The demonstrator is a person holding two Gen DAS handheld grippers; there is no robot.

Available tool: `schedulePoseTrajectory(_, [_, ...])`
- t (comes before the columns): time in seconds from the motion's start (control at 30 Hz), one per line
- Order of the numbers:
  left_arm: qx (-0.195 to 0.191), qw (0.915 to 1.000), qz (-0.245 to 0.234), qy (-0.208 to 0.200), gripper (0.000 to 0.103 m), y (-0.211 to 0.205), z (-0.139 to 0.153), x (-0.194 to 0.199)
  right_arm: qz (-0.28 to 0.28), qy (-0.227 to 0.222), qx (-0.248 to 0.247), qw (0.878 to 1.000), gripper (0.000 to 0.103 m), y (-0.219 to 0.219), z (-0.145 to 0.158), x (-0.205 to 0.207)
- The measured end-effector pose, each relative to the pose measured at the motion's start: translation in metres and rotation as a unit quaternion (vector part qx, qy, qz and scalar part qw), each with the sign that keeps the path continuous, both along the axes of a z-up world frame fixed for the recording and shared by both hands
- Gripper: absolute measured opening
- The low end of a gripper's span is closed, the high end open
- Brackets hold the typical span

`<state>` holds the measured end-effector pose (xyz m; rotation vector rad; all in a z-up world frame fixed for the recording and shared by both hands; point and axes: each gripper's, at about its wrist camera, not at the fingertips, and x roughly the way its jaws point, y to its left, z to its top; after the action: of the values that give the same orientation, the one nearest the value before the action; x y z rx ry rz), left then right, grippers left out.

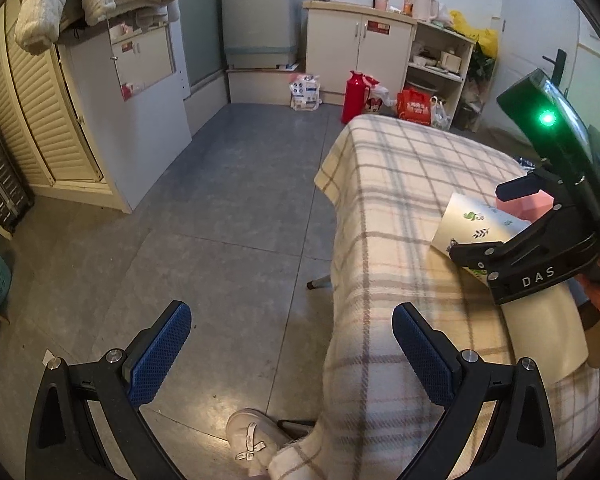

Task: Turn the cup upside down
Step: 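Reach the right gripper to the leaf-print white cup and grasp its body, then lift the white cup with the right gripper and bring it toward the left gripper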

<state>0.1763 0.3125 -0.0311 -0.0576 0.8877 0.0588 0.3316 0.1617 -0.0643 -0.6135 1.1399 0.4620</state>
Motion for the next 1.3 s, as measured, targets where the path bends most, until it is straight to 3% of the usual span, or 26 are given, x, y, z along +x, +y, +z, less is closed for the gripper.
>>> schedulePoseTrajectory(0.1, [0.003,1.0000,0.000,0.004,0.103,-0.001,-0.004,0.003,0.000,0.014,-0.010,1.000,0.102,0.002,-0.010,0.006])
schedulePoseTrajectory(0.23, [0.001,1.0000,-0.001,0.010,0.103,-0.001,-0.007,0.004,0.001,0.035,-0.010,0.999,0.089,0.005,-0.016,0.014])
schedulePoseTrajectory(0.33, [0.006,0.9999,-0.002,0.011,0.103,-0.002,-0.008,0.003,-0.001,0.044,-0.007,0.999,0.075,0.008,-0.017,0.016])
schedulePoseTrajectory(0.37, [0.008,0.9999,-0.002,0.011,0.103,-0.003,-0.007,0.003,-0.002,0.048,-0.002,0.999,0.062,0.009,-0.016,0.015])
schedulePoseTrajectory(0.4, [0.009,0.9999,-0.002,0.010,0.103,-0.003,-0.006,0.002,-0.005,0.048,0.001,0.999,0.060,0.009,-0.014,0.015])
schedulePoseTrajectory(0.53, [0.011,0.9999,0.002,0.001,0.103,-0.004,0.005,-0.003,-0.017,0.019,0.022,0.999,0.059,0.009,0.011,0.010])
schedulePoseTrajectory(0.73, [0.015,0.9994,-0.001,-0.030,0.103,-0.010,0.039,-0.024,-0.040,-0.035,0.068,0.996,0.059,0.001,0.086,-0.015])
schedulePoseTrajectory(0.87, [0.006,0.9985,-0.005,-0.054,0.103,-0.016,0.066,-0.042,-0.060,-0.062,0.107,0.991,0.059,-0.015,0.140,-0.055])
schedulePoseTrajectory(0.97, [0.000,0.9971,-0.015,-0.075,0.103,-0.023,0.089,-0.062,-0.079,-0.065,0.119,0.988,0.059,-0.030,0.161,-0.092])
schedulePoseTrajectory(1.13, [0.006,0.9953,-0.027,-0.093,0.103,-0.035,0.109,-0.097,-0.106,-0.052,0.108,0.987,0.059,-0.044,0.162,-0.157])
schedulePoseTrajectory(1.3, [0.006,0.9956,-0.035,-0.087,0.103,-0.045,0.102,-0.125,-0.163,-0.012,0.122,0.979,0.059,-0.064,0.127,-0.212])
